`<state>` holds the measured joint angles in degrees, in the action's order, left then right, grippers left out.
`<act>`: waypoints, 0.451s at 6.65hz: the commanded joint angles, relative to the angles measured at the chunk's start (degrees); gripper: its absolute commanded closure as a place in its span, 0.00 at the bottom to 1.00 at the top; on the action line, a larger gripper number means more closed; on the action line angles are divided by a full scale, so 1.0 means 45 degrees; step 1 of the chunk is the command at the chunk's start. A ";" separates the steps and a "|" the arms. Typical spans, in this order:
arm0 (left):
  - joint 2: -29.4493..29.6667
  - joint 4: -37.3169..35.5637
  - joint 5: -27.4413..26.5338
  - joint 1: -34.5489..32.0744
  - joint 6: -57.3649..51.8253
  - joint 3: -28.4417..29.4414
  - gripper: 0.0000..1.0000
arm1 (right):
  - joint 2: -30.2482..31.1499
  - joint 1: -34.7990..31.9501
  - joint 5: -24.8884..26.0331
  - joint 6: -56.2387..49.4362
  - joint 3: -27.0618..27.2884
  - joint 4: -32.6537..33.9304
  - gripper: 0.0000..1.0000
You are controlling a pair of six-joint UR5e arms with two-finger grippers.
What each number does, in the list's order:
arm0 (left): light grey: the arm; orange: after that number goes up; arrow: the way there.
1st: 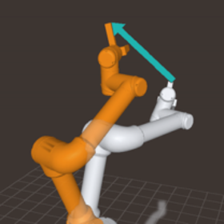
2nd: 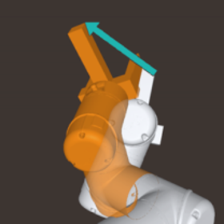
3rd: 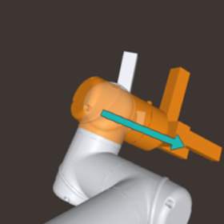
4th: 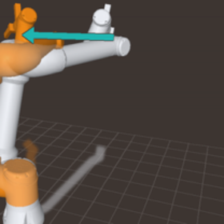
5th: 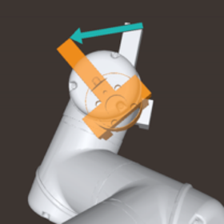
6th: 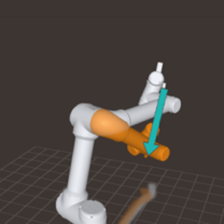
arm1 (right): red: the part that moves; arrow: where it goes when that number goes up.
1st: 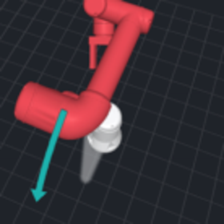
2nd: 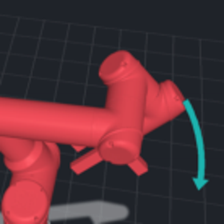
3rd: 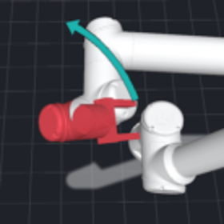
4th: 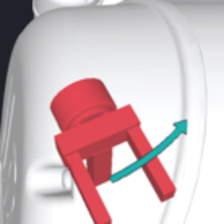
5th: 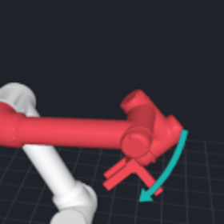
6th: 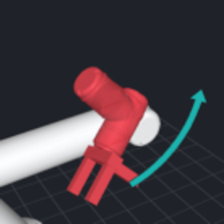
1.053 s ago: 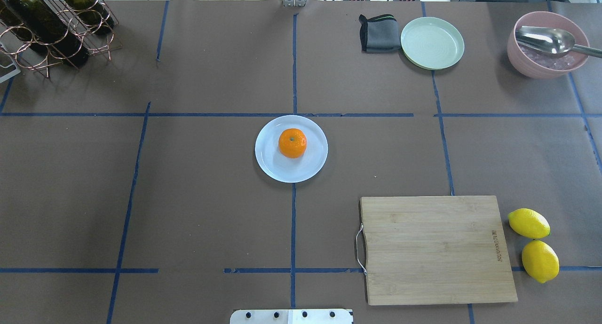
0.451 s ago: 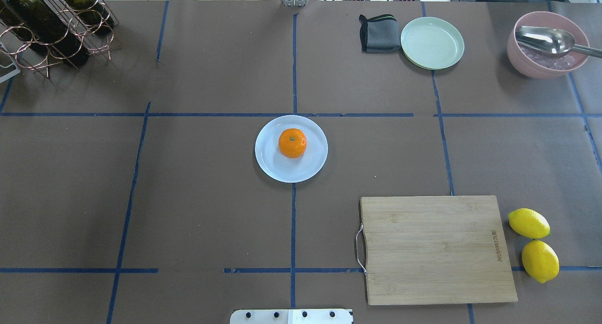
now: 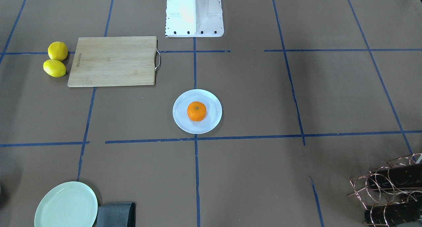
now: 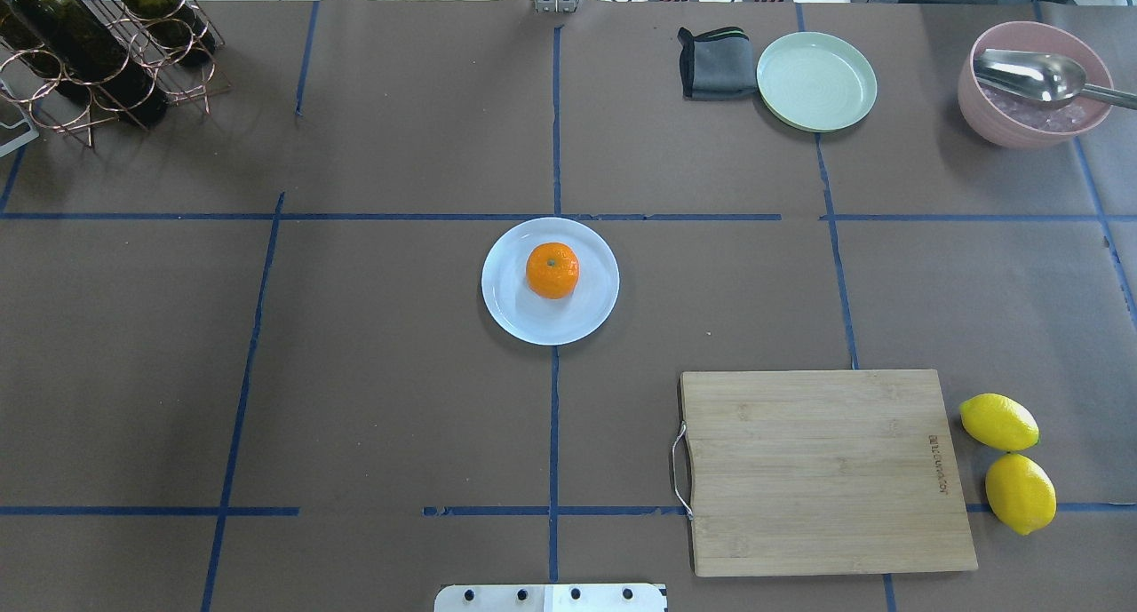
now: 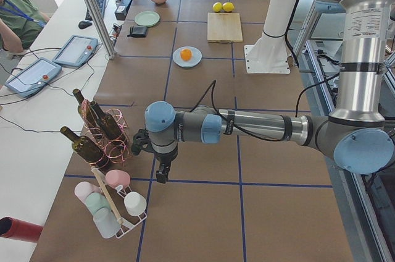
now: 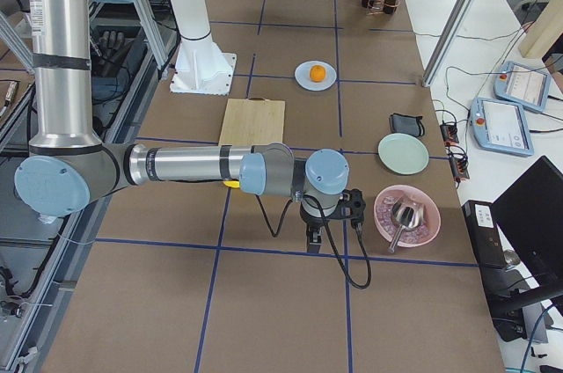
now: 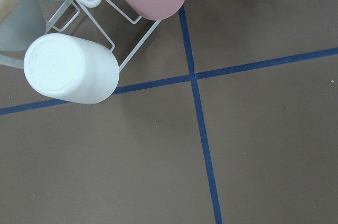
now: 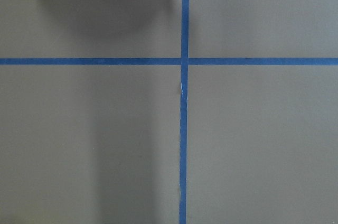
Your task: Pick orange to plate
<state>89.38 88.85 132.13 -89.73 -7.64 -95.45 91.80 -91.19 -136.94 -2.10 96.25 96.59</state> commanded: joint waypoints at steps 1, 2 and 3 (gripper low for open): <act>0.0000 0.0002 0.0013 0.0000 -0.0002 0.0000 0.00 | -0.0029 -0.0027 0.0002 0.0037 0.0036 0.0000 0.00; 0.0000 0.0002 -0.0007 0.0000 -0.0002 0.0000 0.00 | -0.0009 -0.0027 0.0002 0.0056 0.0017 0.0000 0.00; 0.0019 0.0002 -0.0007 0.0000 -0.0002 0.0000 0.00 | -0.0009 -0.0027 0.0002 0.0056 -0.0003 0.0000 0.00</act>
<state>89.41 88.86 132.13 -89.74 -7.65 -95.45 91.74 -91.30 -136.93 -1.89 96.33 96.59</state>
